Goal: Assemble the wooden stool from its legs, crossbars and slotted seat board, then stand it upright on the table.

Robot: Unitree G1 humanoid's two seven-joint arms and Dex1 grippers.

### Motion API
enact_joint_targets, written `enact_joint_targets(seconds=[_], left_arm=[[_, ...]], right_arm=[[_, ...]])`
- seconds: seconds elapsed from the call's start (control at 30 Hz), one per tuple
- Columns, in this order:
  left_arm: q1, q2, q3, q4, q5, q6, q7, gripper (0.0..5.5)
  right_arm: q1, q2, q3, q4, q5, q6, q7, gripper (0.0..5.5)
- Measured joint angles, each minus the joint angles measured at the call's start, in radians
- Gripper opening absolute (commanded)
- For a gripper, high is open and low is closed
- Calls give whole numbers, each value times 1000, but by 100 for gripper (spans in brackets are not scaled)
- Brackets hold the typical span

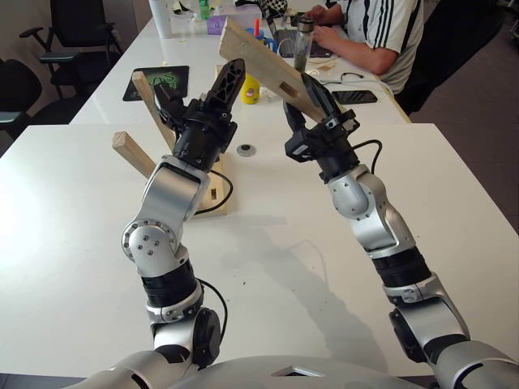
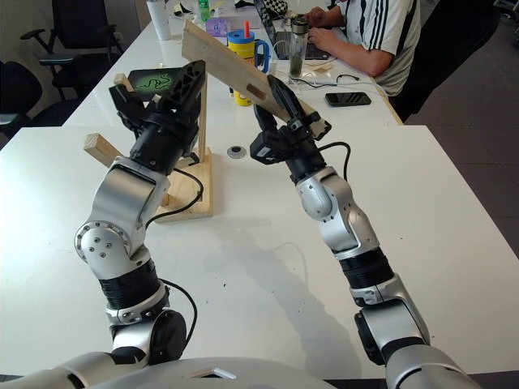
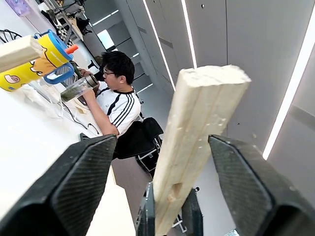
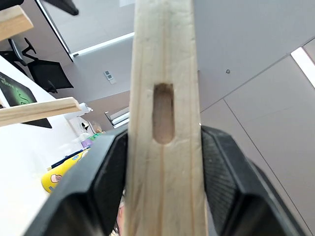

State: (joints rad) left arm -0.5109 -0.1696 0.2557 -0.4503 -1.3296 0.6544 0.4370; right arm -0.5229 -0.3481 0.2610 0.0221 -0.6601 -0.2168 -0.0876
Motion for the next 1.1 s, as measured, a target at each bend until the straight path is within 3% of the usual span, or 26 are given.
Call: enact_joint_targets(seconds=[0.13,0.63,1.1], left_arm=[[-8,8,-14,-3,-47,-38,13,460],[-47,34,-61,74,-20,-112,106,460],[-67,80,-84,89,100,-133,96,256]], right_arm=[[-6,14,1,26,-8,0,-8,205],[-9,41,35,30,-49,-30,-14,205],[-1,29,65,31,-79,-45,0,205]])
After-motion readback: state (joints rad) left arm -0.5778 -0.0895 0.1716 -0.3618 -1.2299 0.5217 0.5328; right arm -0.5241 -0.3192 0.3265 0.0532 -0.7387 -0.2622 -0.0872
